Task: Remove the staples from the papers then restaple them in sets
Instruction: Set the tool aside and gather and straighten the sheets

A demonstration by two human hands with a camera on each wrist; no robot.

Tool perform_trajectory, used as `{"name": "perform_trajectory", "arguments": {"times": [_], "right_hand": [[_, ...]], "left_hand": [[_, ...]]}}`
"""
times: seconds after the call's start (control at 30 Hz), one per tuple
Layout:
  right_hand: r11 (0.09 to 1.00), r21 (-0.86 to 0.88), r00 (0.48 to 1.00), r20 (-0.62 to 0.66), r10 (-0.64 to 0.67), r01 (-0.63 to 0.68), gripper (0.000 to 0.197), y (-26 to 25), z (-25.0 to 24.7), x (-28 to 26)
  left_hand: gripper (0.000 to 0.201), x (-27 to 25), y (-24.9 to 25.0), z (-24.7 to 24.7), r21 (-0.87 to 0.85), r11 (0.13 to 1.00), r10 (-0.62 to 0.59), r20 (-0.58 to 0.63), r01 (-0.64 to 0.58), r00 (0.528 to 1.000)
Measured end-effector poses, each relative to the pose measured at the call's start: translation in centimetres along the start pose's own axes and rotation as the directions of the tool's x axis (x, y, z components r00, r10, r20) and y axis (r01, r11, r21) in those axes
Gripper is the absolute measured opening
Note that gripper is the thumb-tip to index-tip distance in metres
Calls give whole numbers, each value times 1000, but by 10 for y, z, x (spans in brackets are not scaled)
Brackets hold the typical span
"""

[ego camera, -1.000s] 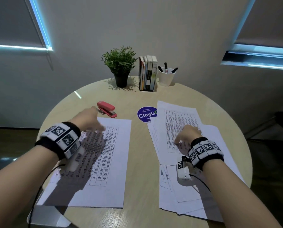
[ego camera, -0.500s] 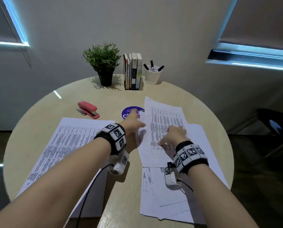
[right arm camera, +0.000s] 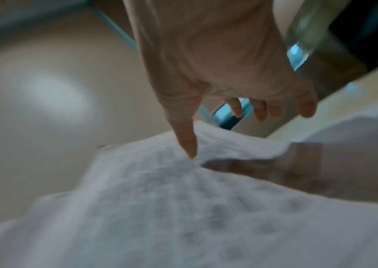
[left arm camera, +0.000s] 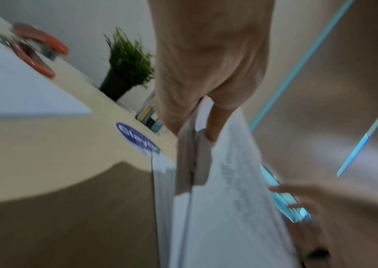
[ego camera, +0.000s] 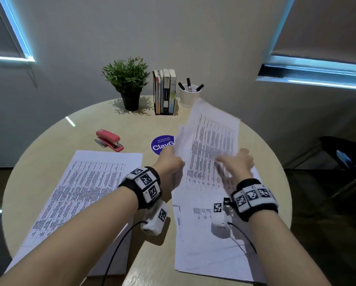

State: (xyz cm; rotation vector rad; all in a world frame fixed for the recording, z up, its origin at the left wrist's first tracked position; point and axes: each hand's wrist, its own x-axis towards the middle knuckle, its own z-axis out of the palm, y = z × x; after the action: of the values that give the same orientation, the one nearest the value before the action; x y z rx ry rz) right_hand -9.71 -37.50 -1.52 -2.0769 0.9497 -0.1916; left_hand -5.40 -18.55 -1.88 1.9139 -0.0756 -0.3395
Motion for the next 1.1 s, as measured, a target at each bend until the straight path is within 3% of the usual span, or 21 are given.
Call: {"name": "perform_trajectory", "arguments": {"times": [0.03,0.1,0.17,0.23,0.27,0.37,0.5,0.57,0.6,0.67,0.77,0.87,0.97,1.1], "right_hand": [[988,148,997,-65,46,-36,106,4,-9,6],[886,457,994,-34,106,-79,100,5,-26,9],[768,630,992,112,61,-118,69,1,-44,10],[723,685,978,197,-66,-89,30,-12,-59,1],[720,692,971,201,-130,-47,26,-19,-62,-5],[748,613,952,-26,-304,255,25,-45,-69,-25],[544,616,811,-318,-491,570,16,-77,-79,-40],[488,610,768,-361,-529,624,17,-85,-82,-44],[471,617,760,-363,-539,630,20,-87,-82,-47],[474,623,765,-354,-538,622,27,-85,-79,-46],[550,615,807,-274,-523,565,34,-77,-69,-43],[626,574,833,-209,-512,529,25,-68,-59,-37],[638,559,834,-204,-513,529,8,-67,-54,-34],[559,604,809,-289,-512,569,22,-80,-62,-37]], "left_hand": [[20,-1,5,-9,-59,998,24,19,-23,1000],[20,-5,18,-28,-155,984,96,80,-83,992],[21,-11,35,-42,-227,964,176,144,-141,974],[22,-15,51,-49,-275,940,252,158,-203,955],[24,-15,58,-51,-302,926,276,137,-226,951],[29,-17,84,-52,-296,888,360,-23,-350,933],[13,-30,127,-64,-241,738,586,-232,-630,776],[13,-33,136,-70,-262,657,660,-254,-707,707],[16,-34,137,-73,-274,638,673,-256,-720,694],[28,-31,132,-76,-320,643,652,-247,-696,717],[47,-22,115,-79,-367,706,592,-163,-606,789],[44,-14,96,-77,-321,780,543,-81,-538,836],[29,-14,90,-76,-278,790,542,-98,-546,835],[25,-15,107,-83,-304,751,567,-157,-586,808]]}}
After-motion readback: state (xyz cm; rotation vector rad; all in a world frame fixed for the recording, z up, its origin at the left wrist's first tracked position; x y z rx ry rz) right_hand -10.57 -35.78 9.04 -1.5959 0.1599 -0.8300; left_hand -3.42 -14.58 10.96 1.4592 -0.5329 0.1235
